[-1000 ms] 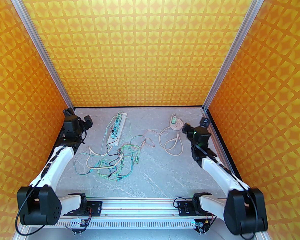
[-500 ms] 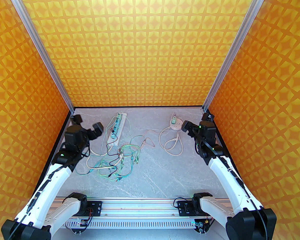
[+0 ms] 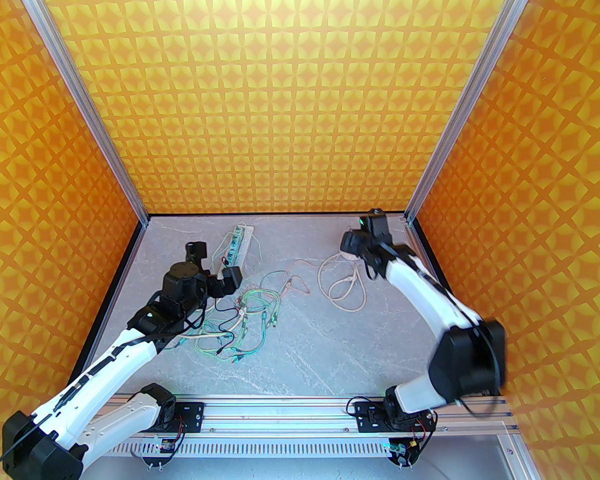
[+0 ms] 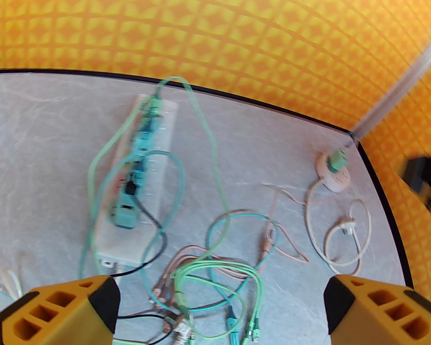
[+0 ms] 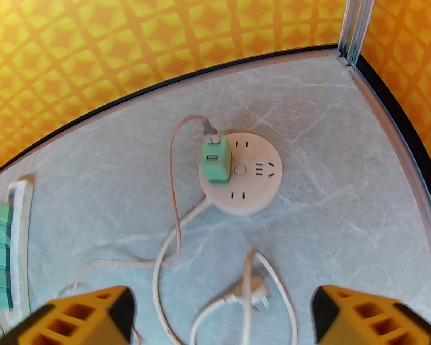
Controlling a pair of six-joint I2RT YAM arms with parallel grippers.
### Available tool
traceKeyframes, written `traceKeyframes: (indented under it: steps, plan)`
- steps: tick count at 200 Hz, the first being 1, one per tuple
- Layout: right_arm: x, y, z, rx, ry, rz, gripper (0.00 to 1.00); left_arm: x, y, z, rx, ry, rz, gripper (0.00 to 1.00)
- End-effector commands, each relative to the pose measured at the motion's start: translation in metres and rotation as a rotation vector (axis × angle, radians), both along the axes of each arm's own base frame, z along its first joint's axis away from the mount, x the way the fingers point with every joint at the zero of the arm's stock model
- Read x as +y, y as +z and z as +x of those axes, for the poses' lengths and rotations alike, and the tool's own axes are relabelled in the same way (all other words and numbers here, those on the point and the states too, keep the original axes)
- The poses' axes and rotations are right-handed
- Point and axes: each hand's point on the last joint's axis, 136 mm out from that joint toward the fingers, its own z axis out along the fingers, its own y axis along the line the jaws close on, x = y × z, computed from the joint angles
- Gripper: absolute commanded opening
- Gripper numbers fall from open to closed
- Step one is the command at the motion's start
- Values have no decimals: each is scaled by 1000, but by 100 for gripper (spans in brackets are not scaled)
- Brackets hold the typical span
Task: Pull the plug off the socket
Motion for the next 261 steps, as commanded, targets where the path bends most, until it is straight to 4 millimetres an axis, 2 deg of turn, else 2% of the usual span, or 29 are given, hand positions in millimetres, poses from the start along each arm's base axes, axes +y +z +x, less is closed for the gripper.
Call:
traceKeyframes:
  steps: [1, 71, 86, 115, 132, 142, 144, 156, 185, 207, 212, 242, 254, 261]
  plan:
    - [-8, -11, 16, 77, -41, -63, 78, -15, -2, -5, -7, -62, 36, 99]
    - [-10, -54, 86, 219, -74, -143, 64, -20, 2, -9, -30, -89, 42, 99]
    - [-8, -67, 96, 250, -75, -104, 60, -19, 3, -9, -30, -89, 46, 99]
    - [-10, -91, 110, 308, -83, -73, 59, -20, 0, -9, -24, -92, 54, 99]
    - [-11, -100, 115, 326, -84, -84, 59, -20, -3, -9, -22, -94, 61, 99]
    - [-13, -113, 113, 355, -87, -88, 56, -20, -4, -8, -21, -93, 63, 99]
    - [-12, -109, 116, 344, -86, -85, 55, -20, -4, -8, -20, -94, 63, 99]
    - [-13, -115, 117, 354, -89, -76, 51, -21, -5, -7, -16, -94, 65, 99]
    - [-13, -125, 115, 372, -85, -74, 47, -22, -7, -6, -13, -97, 71, 99]
    - [-10, -122, 117, 359, -66, -67, 43, -22, -8, -5, -9, -96, 75, 99]
    - [-11, -130, 112, 383, -62, -71, 43, -22, -9, -5, -8, -97, 75, 99]
    - [-4, -134, 111, 393, 1, -70, 40, -22, -8, -6, -10, -96, 74, 99]
    - [-3, -133, 109, 398, 22, -83, 27, -22, -9, -6, -8, -96, 74, 99]
    - [-1, -131, 108, 396, 32, -91, 25, -22, -8, -5, -9, -96, 75, 99]
